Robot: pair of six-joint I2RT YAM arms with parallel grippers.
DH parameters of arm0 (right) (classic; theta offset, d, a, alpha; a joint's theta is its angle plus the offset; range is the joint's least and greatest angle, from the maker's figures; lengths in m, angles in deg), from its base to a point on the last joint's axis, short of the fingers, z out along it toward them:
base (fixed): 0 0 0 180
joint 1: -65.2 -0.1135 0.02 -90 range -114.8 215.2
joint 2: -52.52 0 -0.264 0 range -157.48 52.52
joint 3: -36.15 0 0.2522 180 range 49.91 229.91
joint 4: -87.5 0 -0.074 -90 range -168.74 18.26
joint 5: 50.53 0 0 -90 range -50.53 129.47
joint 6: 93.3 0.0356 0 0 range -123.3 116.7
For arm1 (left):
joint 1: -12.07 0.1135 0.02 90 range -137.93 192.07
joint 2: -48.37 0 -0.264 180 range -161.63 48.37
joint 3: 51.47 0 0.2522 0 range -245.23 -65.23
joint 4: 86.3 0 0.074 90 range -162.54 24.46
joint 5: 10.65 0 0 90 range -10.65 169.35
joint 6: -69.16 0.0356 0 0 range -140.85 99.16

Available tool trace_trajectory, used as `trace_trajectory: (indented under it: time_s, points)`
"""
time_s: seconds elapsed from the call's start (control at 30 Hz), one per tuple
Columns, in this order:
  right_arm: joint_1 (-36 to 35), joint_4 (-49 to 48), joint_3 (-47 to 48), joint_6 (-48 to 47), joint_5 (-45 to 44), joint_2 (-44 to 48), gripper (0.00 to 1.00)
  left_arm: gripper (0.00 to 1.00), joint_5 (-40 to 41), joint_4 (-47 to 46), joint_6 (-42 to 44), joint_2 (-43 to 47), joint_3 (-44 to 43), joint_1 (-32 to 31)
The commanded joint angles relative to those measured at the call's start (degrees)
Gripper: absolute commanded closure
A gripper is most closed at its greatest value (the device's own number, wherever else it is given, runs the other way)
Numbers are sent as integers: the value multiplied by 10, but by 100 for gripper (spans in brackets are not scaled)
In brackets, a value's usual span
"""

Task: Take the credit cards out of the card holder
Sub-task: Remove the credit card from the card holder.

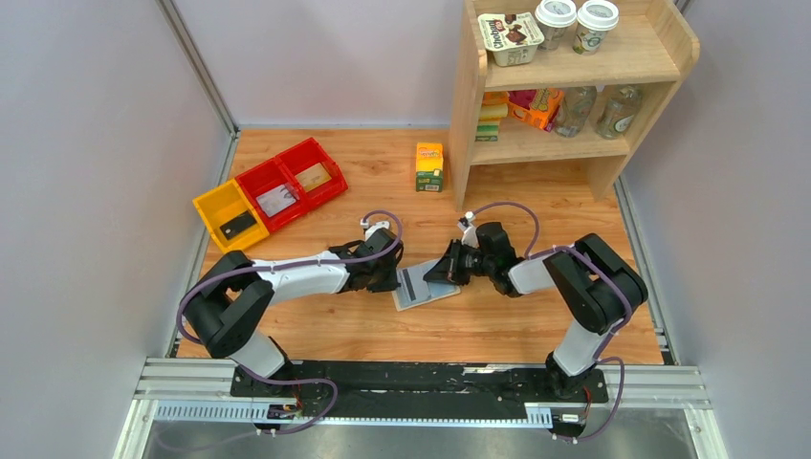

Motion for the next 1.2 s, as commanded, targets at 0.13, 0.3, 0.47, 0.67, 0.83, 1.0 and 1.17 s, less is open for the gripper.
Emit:
trace_trajectory:
  time_s: [0.13,0.3,0.47,0.67,0.83,1.0,1.17]
  points:
    - [35,-18,-15,-19,20,20,100,100,12,37,-4,-18,10,-5]
    - [37,-13,-13,-26,22,20,100,97,14,29,6,16,5,-5]
    - [37,-17,-14,-28,24,12,100,80,-3,16,21,76,-11,-5]
    - [37,-22,-13,-27,27,4,100,78,-59,-40,22,77,-28,-11]
    - [36,-24,-14,-25,29,2,100,83,-77,-53,17,27,-37,-13]
    - [37,-22,-14,-27,27,2,100,90,-87,-52,10,-13,-36,-13]
    - [37,-12,-11,-30,26,-1,98,100,-83,-32,-9,-28,-16,-14]
